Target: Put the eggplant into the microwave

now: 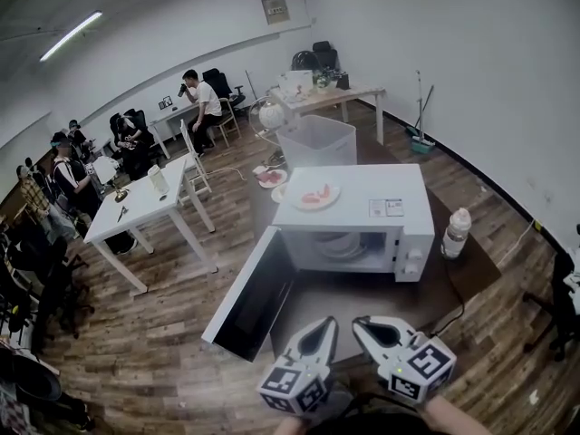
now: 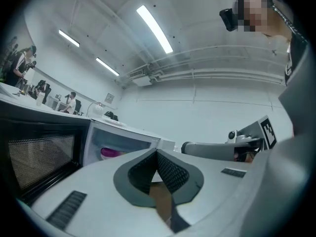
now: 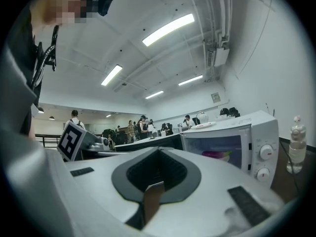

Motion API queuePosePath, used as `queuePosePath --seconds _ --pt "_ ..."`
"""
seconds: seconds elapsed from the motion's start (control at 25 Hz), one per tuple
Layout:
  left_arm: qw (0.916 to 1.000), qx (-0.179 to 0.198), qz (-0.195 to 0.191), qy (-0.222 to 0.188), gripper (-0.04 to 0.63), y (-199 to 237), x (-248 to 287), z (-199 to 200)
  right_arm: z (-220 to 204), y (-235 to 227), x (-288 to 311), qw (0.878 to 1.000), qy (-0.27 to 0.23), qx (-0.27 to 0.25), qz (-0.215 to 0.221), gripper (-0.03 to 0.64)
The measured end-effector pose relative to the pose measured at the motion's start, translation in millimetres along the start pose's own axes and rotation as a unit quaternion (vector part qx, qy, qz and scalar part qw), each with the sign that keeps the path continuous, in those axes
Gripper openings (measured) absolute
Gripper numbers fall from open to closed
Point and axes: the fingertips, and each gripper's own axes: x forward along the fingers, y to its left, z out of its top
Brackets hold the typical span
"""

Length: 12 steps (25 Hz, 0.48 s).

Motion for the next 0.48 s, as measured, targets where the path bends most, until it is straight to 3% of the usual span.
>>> queuePosePath --seconds 0.48 --pt "0.9994 -0.006 0.034 0.006 0.002 8.0 -22.6 4.5 2.0 9.4 -11.7 1.0 0.002 0.012 0.021 0.0"
